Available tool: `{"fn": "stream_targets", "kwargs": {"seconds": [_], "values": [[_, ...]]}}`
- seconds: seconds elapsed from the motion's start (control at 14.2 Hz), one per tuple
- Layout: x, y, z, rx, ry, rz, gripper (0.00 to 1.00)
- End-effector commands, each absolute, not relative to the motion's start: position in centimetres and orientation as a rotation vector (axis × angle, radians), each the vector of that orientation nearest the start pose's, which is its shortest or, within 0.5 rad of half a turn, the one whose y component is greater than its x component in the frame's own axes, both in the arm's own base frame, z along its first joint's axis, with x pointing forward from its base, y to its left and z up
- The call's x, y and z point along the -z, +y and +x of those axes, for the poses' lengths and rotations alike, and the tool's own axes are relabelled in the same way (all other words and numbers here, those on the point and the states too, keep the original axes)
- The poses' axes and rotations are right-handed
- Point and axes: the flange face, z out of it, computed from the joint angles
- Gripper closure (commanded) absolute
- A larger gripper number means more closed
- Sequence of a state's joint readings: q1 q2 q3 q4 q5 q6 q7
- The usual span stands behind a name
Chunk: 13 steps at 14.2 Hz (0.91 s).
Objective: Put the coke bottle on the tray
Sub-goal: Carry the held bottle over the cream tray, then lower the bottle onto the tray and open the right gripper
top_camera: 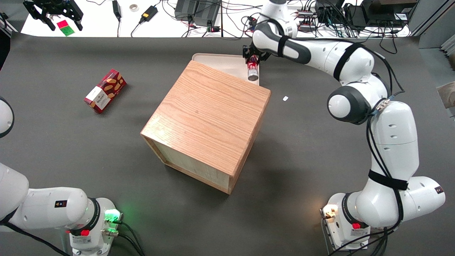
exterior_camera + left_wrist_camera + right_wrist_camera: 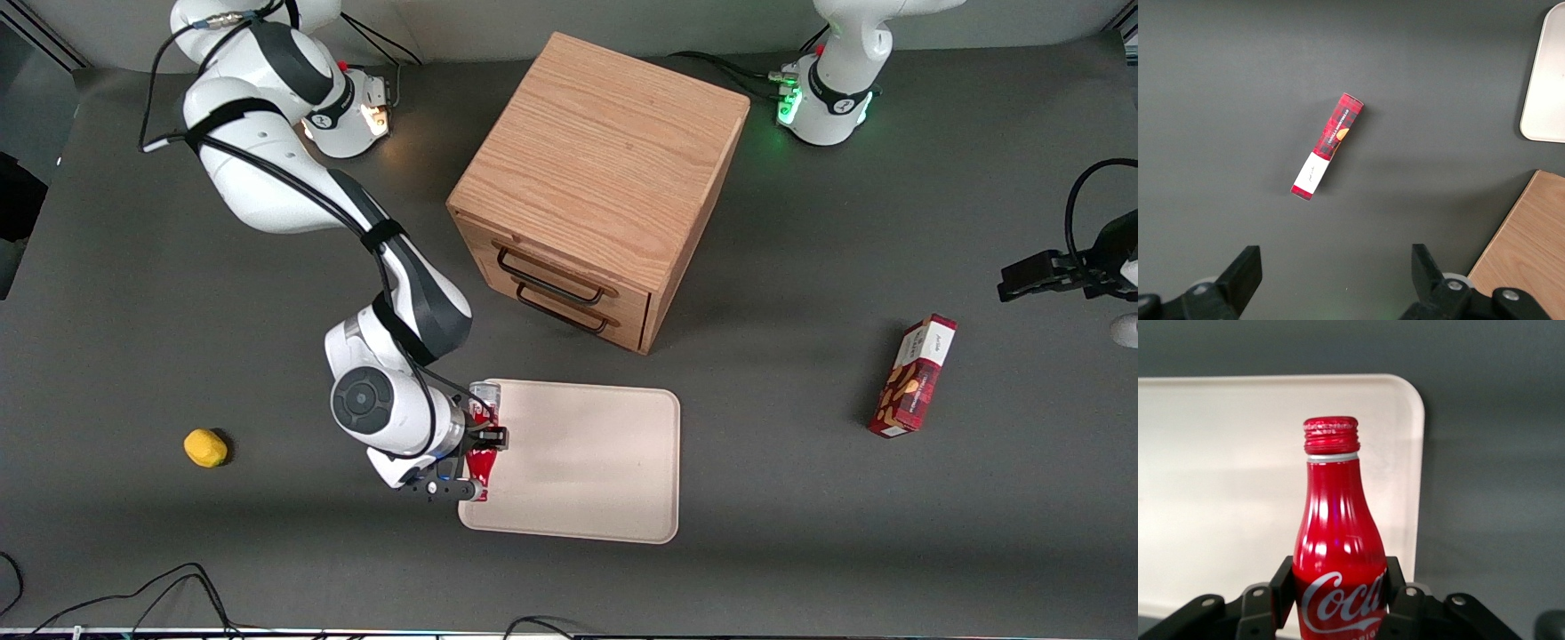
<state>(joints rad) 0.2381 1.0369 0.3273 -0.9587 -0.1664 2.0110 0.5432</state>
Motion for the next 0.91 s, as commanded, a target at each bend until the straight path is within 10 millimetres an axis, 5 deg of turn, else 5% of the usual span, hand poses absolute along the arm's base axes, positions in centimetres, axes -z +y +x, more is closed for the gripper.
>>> {"fn": "stream_targets", "kwargs": {"seconds": [0.0, 0.42, 0.63, 0.7, 0.84], "values": [[-23.7, 33.0, 72.8, 0.05, 0.118, -3.009, 0.91], [-20.4, 32.8, 73.3, 0.126, 0.129, -2.99, 0.84], [-20.2, 32.7, 73.3, 0.13, 0.144, -2.993, 0.49], [-19.7, 32.8, 73.2, 0.14, 0.144, -2.995, 0.04], [-19.3, 32.8, 72.9, 0.162, 0.127, -3.007, 0.0]]}}
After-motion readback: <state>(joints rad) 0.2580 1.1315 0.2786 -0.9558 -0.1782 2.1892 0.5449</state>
